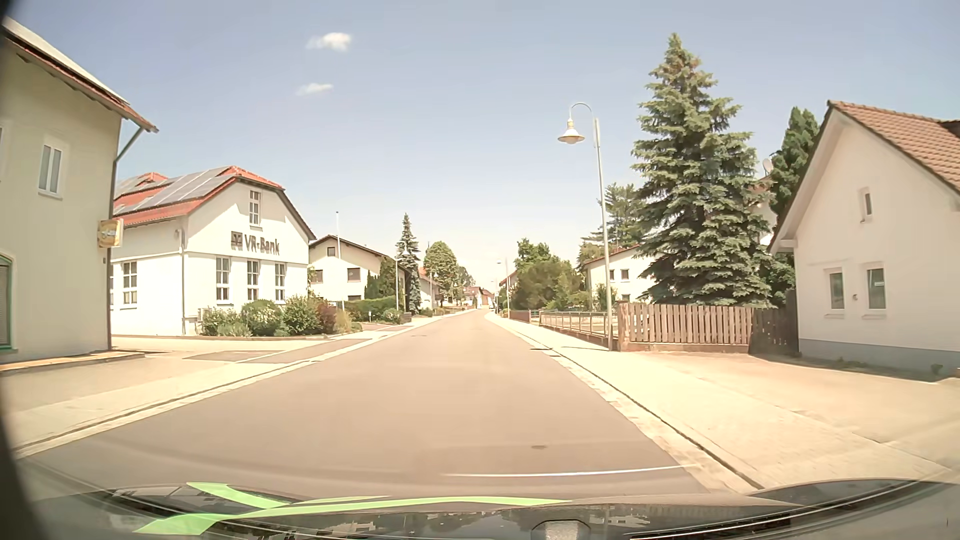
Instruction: Follow the waypoints while adhering to traffic rules and regulations
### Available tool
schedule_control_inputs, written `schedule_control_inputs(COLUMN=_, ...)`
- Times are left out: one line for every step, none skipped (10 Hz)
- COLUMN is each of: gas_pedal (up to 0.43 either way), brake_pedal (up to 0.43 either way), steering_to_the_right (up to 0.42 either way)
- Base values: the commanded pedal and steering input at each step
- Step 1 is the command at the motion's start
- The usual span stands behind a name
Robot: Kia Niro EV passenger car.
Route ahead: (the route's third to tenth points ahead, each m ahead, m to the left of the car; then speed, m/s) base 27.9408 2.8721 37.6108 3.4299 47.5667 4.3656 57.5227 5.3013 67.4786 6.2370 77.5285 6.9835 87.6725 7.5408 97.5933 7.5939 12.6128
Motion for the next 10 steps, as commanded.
schedule_control_inputs(gas_pedal=0.189, brake_pedal=0.000, steering_to_the_right=-0.020)
schedule_control_inputs(gas_pedal=0.189, brake_pedal=0.000, steering_to_the_right=-0.023)
schedule_control_inputs(gas_pedal=0.189, brake_pedal=0.000, steering_to_the_right=-0.023)
schedule_control_inputs(gas_pedal=0.189, brake_pedal=0.000, steering_to_the_right=-0.021)
schedule_control_inputs(gas_pedal=0.189, brake_pedal=0.000, steering_to_the_right=-0.021)
schedule_control_inputs(gas_pedal=0.189, brake_pedal=0.000, steering_to_the_right=-0.021)
schedule_control_inputs(gas_pedal=0.189, brake_pedal=0.000, steering_to_the_right=-0.021)
schedule_control_inputs(gas_pedal=0.189, brake_pedal=0.000, steering_to_the_right=-0.021)
schedule_control_inputs(gas_pedal=0.189, brake_pedal=0.000, steering_to_the_right=-0.021)
schedule_control_inputs(gas_pedal=0.189, brake_pedal=0.000, steering_to_the_right=-0.021)
